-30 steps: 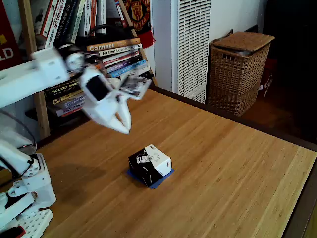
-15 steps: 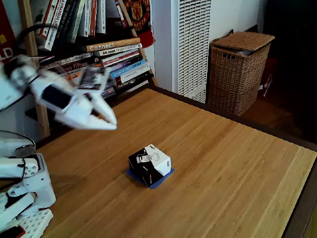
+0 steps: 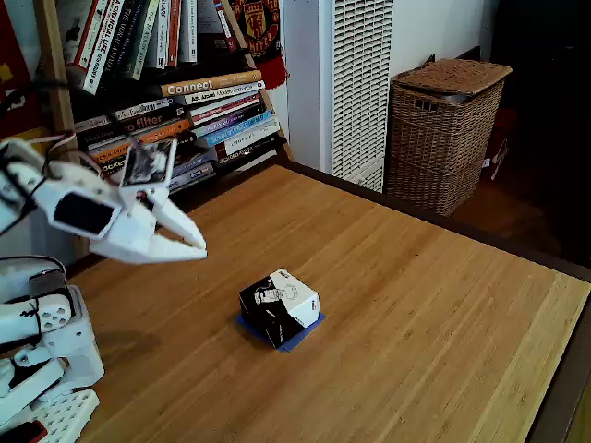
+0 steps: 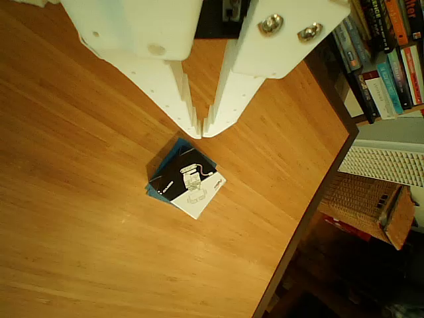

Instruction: Push the box on top of the target

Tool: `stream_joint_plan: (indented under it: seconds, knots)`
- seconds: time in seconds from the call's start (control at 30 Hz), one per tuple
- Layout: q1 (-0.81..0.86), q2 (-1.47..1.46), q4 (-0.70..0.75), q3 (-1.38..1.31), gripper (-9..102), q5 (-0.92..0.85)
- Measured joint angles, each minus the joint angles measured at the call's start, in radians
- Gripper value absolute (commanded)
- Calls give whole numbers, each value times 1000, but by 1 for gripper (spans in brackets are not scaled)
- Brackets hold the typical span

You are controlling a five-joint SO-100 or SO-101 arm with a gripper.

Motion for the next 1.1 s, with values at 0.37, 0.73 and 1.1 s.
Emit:
stream_joint_plan:
  seconds: [0.37, 0.73, 1.1]
  knots:
    - [15, 178, 0, 135, 0, -67]
    - [17, 351, 23, 314, 0, -112]
    - [17, 356, -23, 411, 0, -130]
